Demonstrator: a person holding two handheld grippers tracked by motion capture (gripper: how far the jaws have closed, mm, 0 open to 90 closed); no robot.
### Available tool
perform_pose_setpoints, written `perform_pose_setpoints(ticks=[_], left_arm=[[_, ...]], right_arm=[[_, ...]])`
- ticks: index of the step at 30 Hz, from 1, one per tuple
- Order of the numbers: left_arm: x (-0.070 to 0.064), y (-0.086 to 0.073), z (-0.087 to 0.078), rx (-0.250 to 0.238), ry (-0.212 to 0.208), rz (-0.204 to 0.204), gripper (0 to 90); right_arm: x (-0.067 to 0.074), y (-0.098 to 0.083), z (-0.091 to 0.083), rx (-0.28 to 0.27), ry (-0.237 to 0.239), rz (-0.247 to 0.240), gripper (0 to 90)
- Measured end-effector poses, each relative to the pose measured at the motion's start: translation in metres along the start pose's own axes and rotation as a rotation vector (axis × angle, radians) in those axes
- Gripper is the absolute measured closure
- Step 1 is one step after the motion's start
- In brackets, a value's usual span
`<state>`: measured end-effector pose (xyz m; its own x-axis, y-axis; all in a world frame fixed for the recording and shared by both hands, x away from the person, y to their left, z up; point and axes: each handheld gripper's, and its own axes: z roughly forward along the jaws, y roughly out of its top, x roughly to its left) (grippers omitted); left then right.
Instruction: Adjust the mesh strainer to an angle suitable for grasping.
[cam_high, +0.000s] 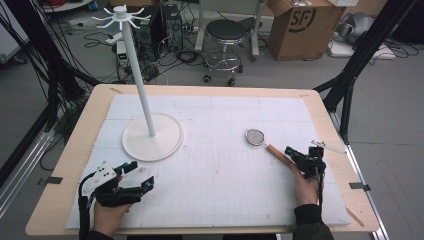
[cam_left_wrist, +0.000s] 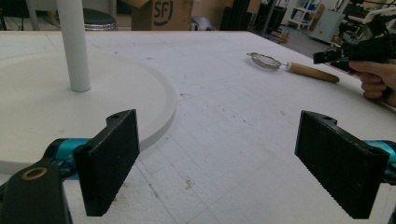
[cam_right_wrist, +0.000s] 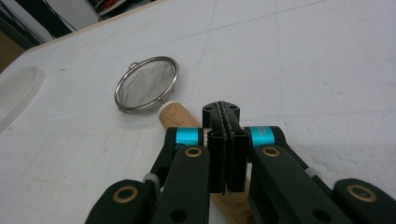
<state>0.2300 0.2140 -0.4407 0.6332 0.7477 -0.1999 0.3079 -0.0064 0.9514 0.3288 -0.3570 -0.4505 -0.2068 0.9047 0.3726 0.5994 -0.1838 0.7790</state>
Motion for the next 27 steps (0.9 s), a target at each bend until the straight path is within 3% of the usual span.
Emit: perform_pose_setpoints(ticks=[8,17,23,27], left_arm=[[0.0,0.0,0.002,0.007,-0.003,0.0,14.6],[-0.001,0.0,0.002,0.007,-0.009,0.009,14.7],[-0.002,0.0,0.003,0.007,-0.01,0.009,14.7],[-0.003,0.0,0.002,0.004,-0.008,0.0,14.7]], right_arm=[[0.014,0.009,0.023,0.069,-0.028,-0.058,89.6],[0.017,0.013,0.034,0.103,-0.013,-0.005,89.6],[0.036,0.012,0.048,0.187,0.001,-0.041,89.6],[0.041,0.011,0.051,0.202,0.015,-0.054,89.6]])
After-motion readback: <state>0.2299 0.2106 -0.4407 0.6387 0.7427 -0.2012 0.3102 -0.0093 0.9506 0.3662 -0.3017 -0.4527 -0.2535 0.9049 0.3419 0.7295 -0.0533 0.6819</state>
